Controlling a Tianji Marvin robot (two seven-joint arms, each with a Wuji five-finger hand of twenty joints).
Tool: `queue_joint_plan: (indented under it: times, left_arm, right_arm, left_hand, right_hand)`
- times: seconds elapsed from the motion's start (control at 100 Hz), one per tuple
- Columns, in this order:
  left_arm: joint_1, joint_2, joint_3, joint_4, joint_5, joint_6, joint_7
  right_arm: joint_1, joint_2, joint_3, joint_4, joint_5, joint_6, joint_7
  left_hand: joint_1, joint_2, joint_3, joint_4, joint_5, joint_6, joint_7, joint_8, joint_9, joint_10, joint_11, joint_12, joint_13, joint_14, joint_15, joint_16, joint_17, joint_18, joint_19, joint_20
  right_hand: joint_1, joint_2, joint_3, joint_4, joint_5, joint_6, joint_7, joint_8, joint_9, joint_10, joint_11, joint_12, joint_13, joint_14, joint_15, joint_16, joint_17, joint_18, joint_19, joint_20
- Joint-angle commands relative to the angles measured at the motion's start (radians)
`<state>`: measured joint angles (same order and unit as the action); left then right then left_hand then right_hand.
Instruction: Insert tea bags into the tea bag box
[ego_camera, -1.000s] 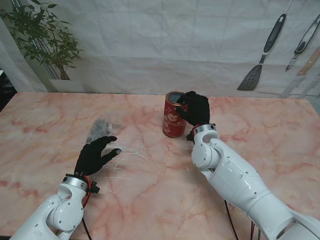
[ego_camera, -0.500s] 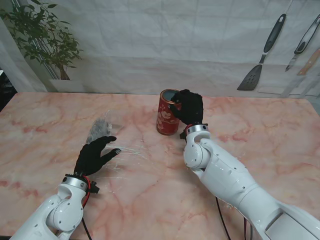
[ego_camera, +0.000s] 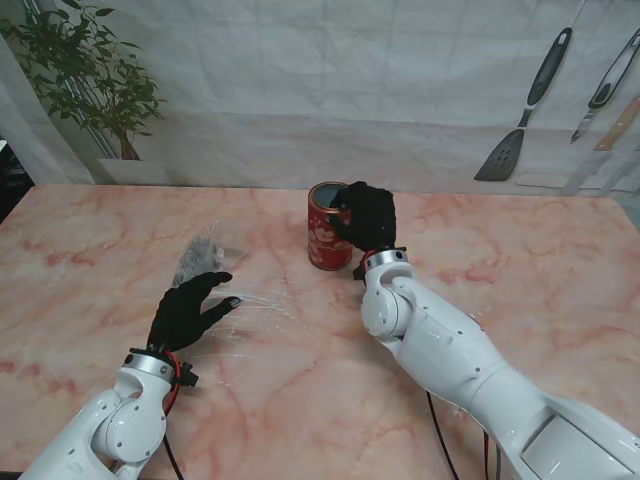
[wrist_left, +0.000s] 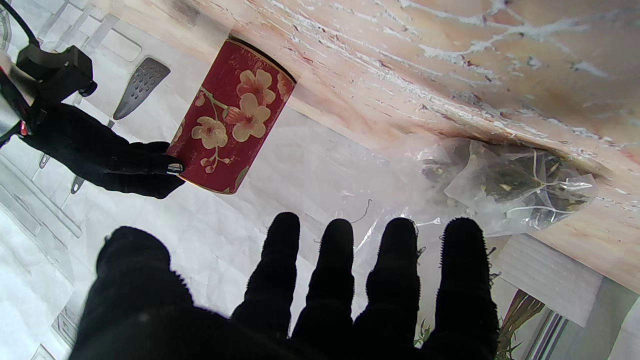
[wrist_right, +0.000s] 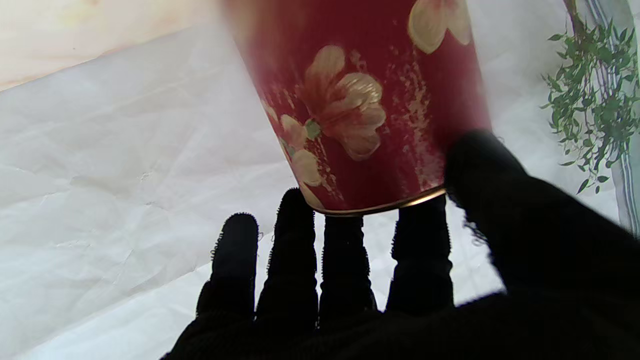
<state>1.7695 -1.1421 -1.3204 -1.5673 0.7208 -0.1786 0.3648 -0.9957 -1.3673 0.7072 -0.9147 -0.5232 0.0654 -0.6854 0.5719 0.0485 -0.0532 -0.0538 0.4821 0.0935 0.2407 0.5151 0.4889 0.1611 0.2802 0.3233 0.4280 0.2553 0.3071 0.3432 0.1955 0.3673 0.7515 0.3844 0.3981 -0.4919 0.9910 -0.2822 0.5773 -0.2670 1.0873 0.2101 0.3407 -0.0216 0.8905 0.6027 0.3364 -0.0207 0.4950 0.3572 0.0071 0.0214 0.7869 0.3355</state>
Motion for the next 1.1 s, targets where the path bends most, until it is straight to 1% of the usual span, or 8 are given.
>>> queue_joint_plan:
  times: [0.0, 0.05, 0.22, 0.5, 0.57, 0.61, 0.82, 1.09]
  left_arm:
    - [0.004, 0.0, -0.002, -0.009, -0.002, 0.004, -0.015]
    - [0.004, 0.0, -0.002, -0.01, -0.002, 0.004, -0.017]
    - [0.005, 0.001, -0.002, -0.012, -0.001, 0.003, -0.02]
    - [0.007, 0.002, -0.003, -0.014, -0.001, 0.005, -0.023]
    - [0.007, 0.002, -0.003, -0.015, -0.001, 0.005, -0.023]
    - [0.007, 0.002, -0.003, -0.015, -0.001, 0.006, -0.023]
    - [0.007, 0.002, -0.002, -0.017, 0.0, 0.006, -0.027]
    - [0.008, 0.002, -0.002, -0.018, 0.0, 0.007, -0.026]
  right_arm:
    - [-0.007, 0.009, -0.002, -0.008, -0.004, -0.017, 0.041]
    - [-0.011, 0.017, 0.002, -0.02, -0.001, -0.031, 0.067]
    - [-0.022, 0.045, 0.016, -0.061, 0.007, -0.075, 0.15]
    - [-0.04, 0.078, 0.046, -0.118, 0.0, -0.096, 0.226]
    - [-0.049, 0.09, 0.063, -0.138, -0.006, -0.111, 0.244]
    - [-0.056, 0.096, 0.076, -0.147, -0.006, -0.129, 0.252]
    - [-0.101, 0.116, 0.162, -0.192, 0.037, -0.244, 0.293]
    - [-0.202, 0.149, 0.282, -0.298, 0.04, -0.26, 0.335]
  left_hand:
    - [-0.009, 0.002, 0.022, 0.028, -0.002, -0.016, 0.0, 0.001, 0.008, -0.028, -0.012, -0.018, 0.008, -0.026, -0.055, -0.008, -0.004, -0.016, -0.027, -0.013]
    - [-0.009, 0.002, 0.022, 0.028, -0.001, -0.015, 0.001, 0.001, 0.007, -0.027, -0.013, -0.018, 0.008, -0.024, -0.056, -0.008, -0.005, -0.016, -0.028, -0.013]
    - [-0.009, 0.001, 0.021, 0.028, 0.004, -0.015, 0.004, 0.003, 0.007, -0.028, -0.013, -0.018, 0.008, -0.024, -0.056, -0.008, -0.004, -0.016, -0.028, -0.014]
    - [-0.009, 0.002, 0.021, 0.028, 0.005, -0.015, 0.005, 0.004, 0.008, -0.027, -0.013, -0.018, 0.008, -0.025, -0.056, -0.008, -0.005, -0.015, -0.029, -0.014]
    - [-0.009, 0.002, 0.022, 0.028, 0.005, -0.015, 0.005, 0.004, 0.008, -0.028, -0.013, -0.018, 0.008, -0.025, -0.056, -0.008, -0.004, -0.015, -0.028, -0.014]
    - [-0.009, 0.001, 0.022, 0.028, 0.006, -0.015, 0.005, 0.004, 0.008, -0.027, -0.013, -0.018, 0.009, -0.024, -0.055, -0.008, -0.004, -0.015, -0.028, -0.014]
    - [-0.009, 0.001, 0.022, 0.028, 0.006, -0.015, 0.005, 0.004, 0.008, -0.028, -0.013, -0.018, 0.009, -0.025, -0.056, -0.008, -0.004, -0.016, -0.028, -0.014]
    - [-0.008, 0.001, 0.022, 0.028, 0.008, -0.016, 0.006, 0.005, 0.008, -0.027, -0.013, -0.018, 0.009, -0.024, -0.056, -0.008, -0.004, -0.015, -0.028, -0.014]
  right_hand:
    - [-0.121, -0.02, 0.076, 0.08, -0.047, -0.006, -0.13, 0.075, -0.039, 0.026, -0.018, 0.007, 0.014, 0.027, 0.059, 0.034, -0.021, 0.03, 0.02, -0.016]
    - [-0.156, -0.037, 0.048, 0.119, -0.103, 0.013, -0.237, 0.154, -0.069, 0.046, -0.036, 0.007, -0.004, 0.04, 0.057, 0.041, -0.032, 0.041, 0.013, -0.015]
    - [-0.19, -0.071, -0.039, 0.119, -0.324, 0.037, -0.445, 0.1, -0.179, 0.078, -0.103, -0.023, -0.057, 0.043, 0.028, 0.041, -0.054, 0.052, -0.021, -0.01]
    - [-0.197, -0.083, -0.097, 0.122, -0.486, 0.057, -0.712, 0.111, -0.177, 0.097, -0.436, -0.17, -0.114, 0.036, -0.035, 0.025, -0.064, 0.06, -0.084, 0.025]
    - [-0.208, -0.094, -0.09, 0.118, -0.481, 0.061, -0.846, 0.173, -0.18, 0.096, -0.533, -0.17, -0.134, 0.039, -0.066, 0.009, -0.067, 0.059, -0.107, 0.034]
    - [-0.216, -0.107, -0.078, 0.117, -0.443, 0.06, -1.001, 0.301, -0.183, 0.096, -0.563, -0.158, -0.14, 0.039, -0.085, 0.001, -0.069, 0.064, -0.121, 0.041]
    - [-0.242, -0.152, -0.017, 0.102, -0.443, 0.064, -1.094, 0.342, -0.198, 0.092, -0.627, -0.13, -0.168, 0.037, -0.142, -0.024, -0.076, 0.05, -0.161, 0.037]
    - [-0.214, -0.137, -0.037, 0.104, -0.421, 0.071, -1.074, 0.4, -0.188, 0.095, -0.593, -0.083, -0.158, 0.026, -0.146, -0.022, -0.059, 0.042, -0.184, 0.054]
